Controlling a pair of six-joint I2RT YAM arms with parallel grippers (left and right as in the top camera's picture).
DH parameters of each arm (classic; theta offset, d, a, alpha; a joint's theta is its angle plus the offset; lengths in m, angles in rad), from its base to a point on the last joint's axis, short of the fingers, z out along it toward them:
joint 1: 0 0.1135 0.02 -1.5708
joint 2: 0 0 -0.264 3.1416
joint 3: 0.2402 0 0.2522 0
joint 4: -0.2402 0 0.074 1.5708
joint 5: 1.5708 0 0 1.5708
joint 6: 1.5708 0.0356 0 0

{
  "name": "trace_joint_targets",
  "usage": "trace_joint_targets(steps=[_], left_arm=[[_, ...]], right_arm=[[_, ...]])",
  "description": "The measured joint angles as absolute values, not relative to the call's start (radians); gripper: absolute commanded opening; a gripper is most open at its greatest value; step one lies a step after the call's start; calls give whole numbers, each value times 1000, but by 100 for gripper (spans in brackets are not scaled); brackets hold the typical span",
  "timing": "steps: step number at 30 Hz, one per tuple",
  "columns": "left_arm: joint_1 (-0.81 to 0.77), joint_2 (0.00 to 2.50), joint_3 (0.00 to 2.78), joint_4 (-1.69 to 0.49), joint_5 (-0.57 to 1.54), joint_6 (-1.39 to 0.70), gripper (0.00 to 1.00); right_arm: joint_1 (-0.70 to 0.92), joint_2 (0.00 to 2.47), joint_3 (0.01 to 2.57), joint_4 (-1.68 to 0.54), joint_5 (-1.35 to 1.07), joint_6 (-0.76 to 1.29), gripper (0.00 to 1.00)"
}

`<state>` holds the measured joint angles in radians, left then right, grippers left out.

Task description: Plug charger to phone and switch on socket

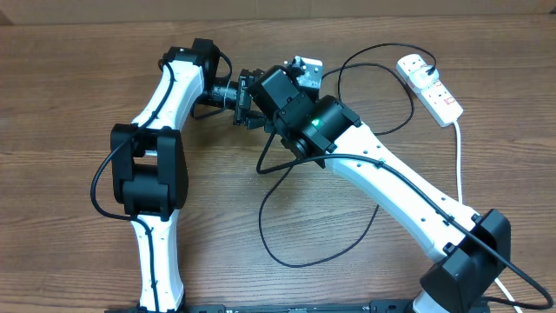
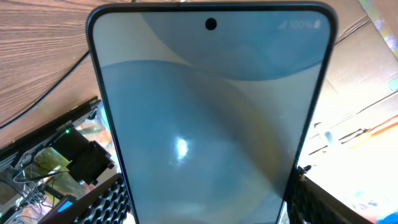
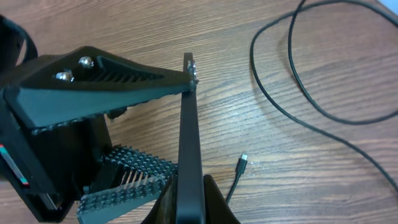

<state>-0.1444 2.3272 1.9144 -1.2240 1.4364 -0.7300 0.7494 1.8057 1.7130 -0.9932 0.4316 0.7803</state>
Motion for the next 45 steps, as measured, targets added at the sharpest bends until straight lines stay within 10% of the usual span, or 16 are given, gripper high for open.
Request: trace_joint_targets(steps=[16, 38, 45], left_arm=[[-144, 2327, 1918, -1198, 1463, -730, 69], [-144, 2327, 1919, -1155, 1459, -750, 16], [-144, 2327, 1919, -1155, 1451, -780, 15]], right_arm=[[743, 1806, 1713, -991, 424, 1483, 4], [733, 1806, 1713, -968, 403, 1880, 4], [727, 1806, 1713, -969, 380, 2022, 4]])
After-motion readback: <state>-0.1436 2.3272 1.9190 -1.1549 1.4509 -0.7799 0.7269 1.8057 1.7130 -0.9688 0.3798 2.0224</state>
